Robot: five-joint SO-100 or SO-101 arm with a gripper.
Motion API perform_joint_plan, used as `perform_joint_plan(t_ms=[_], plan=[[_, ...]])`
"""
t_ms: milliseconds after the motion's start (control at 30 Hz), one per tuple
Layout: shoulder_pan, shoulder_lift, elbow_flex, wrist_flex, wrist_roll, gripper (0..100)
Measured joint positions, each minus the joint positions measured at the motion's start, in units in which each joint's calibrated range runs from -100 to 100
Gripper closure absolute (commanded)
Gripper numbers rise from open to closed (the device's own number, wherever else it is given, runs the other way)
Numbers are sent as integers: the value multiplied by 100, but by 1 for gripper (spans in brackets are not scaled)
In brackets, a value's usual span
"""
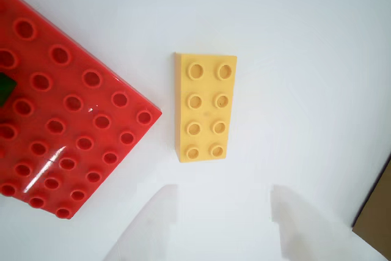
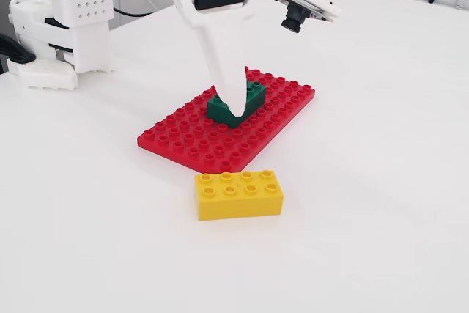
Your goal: Put yellow lego brick onto the green one
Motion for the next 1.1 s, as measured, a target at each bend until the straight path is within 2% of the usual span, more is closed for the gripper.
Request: perform_joint_plan(t_ms=[267, 700, 1100], plan=[[-125, 557, 225, -605, -109, 80], [376, 2127, -1244, -164, -130, 80], [192, 2195, -1362, -35, -130, 80]])
